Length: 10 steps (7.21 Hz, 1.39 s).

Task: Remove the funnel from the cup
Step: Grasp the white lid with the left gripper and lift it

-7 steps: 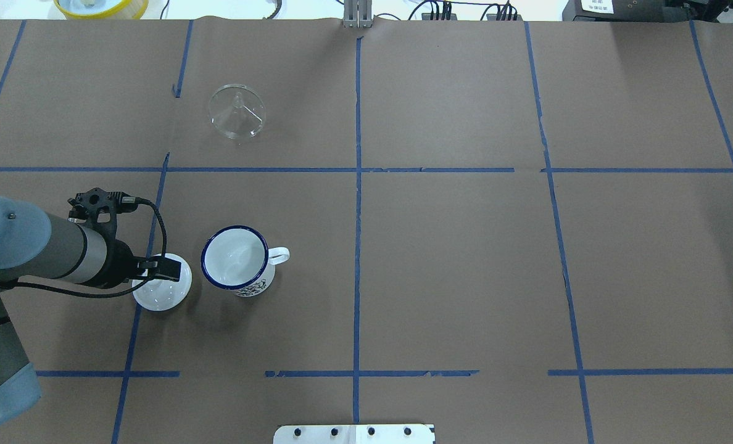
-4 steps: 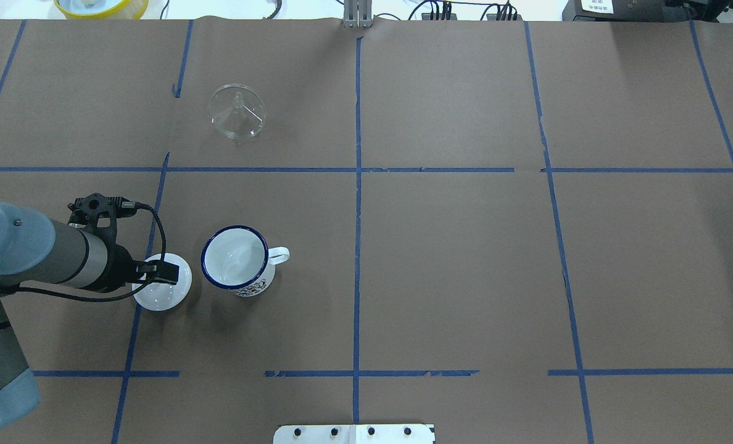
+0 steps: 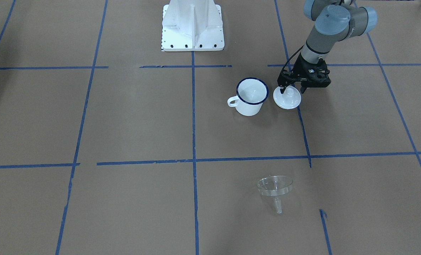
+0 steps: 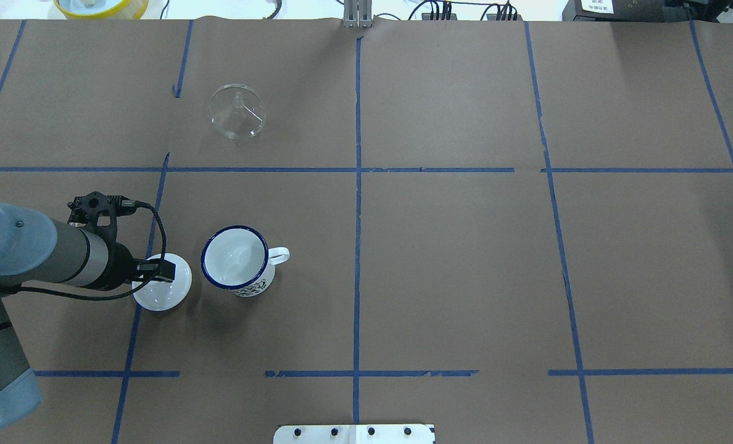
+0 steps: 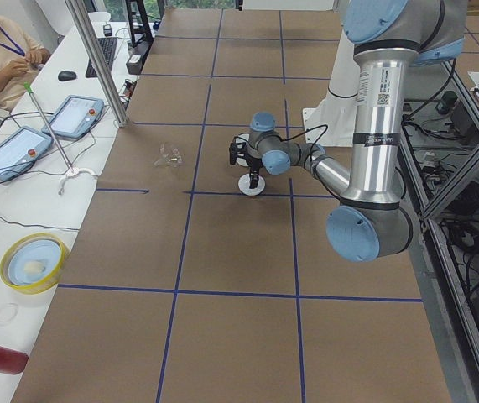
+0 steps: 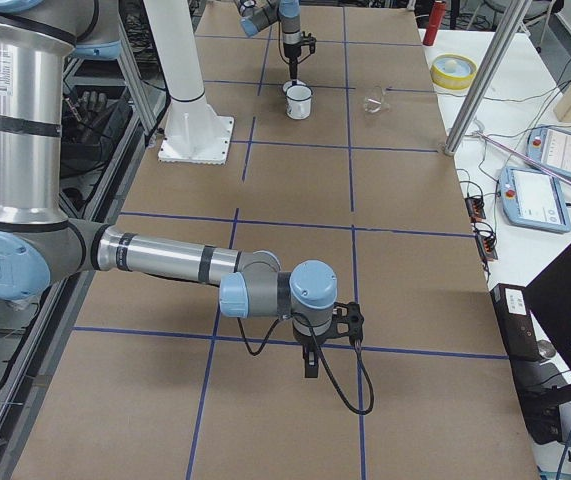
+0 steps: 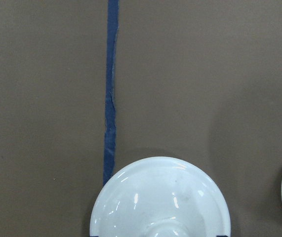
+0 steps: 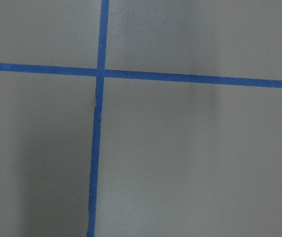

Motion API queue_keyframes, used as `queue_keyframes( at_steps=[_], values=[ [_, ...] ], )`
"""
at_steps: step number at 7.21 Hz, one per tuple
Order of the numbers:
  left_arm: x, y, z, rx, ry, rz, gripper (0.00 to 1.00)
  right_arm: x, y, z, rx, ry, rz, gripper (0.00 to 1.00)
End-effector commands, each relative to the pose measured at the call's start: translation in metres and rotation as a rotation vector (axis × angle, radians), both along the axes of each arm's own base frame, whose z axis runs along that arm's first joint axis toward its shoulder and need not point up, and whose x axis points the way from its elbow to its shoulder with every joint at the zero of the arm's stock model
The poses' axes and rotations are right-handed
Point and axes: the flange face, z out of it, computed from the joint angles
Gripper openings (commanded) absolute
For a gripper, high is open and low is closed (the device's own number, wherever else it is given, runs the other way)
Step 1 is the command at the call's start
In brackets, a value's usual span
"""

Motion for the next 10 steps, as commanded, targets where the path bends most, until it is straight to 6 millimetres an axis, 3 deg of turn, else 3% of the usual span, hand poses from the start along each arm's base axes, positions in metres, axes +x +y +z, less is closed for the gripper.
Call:
queue_keyframes(
  at_steps=[1,4,7,8,10],
  values=[
    [0.000,0.000,-0.002,0.002,0.002,-0.001,0.55,0.000,0.000,0.000,0.000,0.000,0.000,1.00],
    [-0.002,0.000,-0.006,0.007,0.010,-0.003,0.53,0.000,0.000,0.000,0.000,0.000,0.000,1.00],
    [-0.003,0.000,-0.007,0.007,0.012,-0.005,0.00,0.000,0.000,0.000,0.000,0.000,0.000,1.00],
    [-0.006,-0.003,-0.009,0.009,0.014,-0.014,0.00,0.000,0.000,0.000,0.000,0.000,0.000,1.00],
    [-0.042,-0.007,-0.046,0.018,0.016,-0.048,0.00,0.000,0.000,0.000,0.000,0.000,0.000,1.00]
  ],
)
